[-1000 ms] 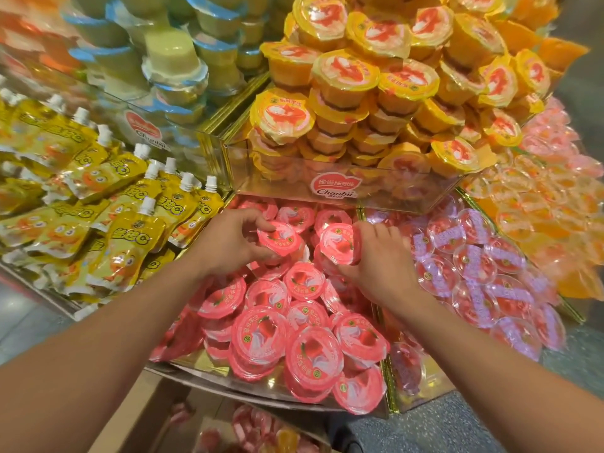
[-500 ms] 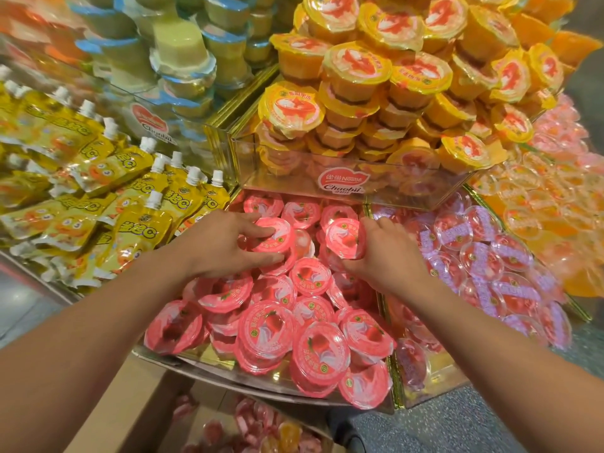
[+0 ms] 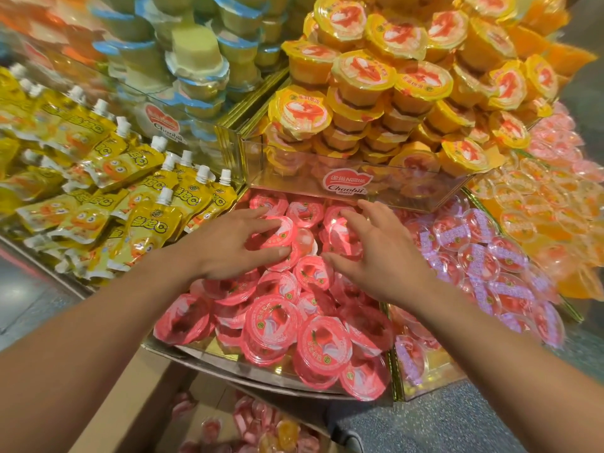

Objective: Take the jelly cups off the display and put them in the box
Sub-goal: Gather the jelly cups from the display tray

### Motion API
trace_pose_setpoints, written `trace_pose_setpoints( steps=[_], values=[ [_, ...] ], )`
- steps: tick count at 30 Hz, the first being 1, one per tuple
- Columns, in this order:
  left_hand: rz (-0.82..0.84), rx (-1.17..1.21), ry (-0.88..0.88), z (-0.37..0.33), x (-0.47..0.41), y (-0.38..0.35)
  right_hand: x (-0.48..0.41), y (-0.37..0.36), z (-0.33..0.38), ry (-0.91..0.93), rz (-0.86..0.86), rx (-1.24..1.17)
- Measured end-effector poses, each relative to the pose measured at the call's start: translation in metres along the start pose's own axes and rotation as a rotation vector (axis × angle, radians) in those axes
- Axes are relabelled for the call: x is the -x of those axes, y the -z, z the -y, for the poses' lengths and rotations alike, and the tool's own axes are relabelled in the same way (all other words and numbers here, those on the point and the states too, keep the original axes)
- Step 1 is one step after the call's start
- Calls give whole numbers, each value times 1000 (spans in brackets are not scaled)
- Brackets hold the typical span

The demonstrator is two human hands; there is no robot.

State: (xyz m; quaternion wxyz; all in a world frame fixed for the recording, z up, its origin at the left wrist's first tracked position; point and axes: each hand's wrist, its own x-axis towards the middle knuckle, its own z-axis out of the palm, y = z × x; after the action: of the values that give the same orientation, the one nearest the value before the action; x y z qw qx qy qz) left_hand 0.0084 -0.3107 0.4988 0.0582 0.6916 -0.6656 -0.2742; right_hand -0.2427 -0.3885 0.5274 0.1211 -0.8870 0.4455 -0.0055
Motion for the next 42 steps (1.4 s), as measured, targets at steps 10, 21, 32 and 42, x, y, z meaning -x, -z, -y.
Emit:
trace_pose_setpoints(
  steps=[10,21,32,42],
  values=[
    [-32,-99,-105,1,67,10,46,1,66,143,133,-4],
    [-138,-112,-64,48,202,19,91,-30,165,355,43,-53],
    [-112,-120,68,141,269,-79,108,-155,214,463,107,-17],
    [-142,-142,69,220,256,-226,139,-308,214,605,-57,-33]
  ],
)
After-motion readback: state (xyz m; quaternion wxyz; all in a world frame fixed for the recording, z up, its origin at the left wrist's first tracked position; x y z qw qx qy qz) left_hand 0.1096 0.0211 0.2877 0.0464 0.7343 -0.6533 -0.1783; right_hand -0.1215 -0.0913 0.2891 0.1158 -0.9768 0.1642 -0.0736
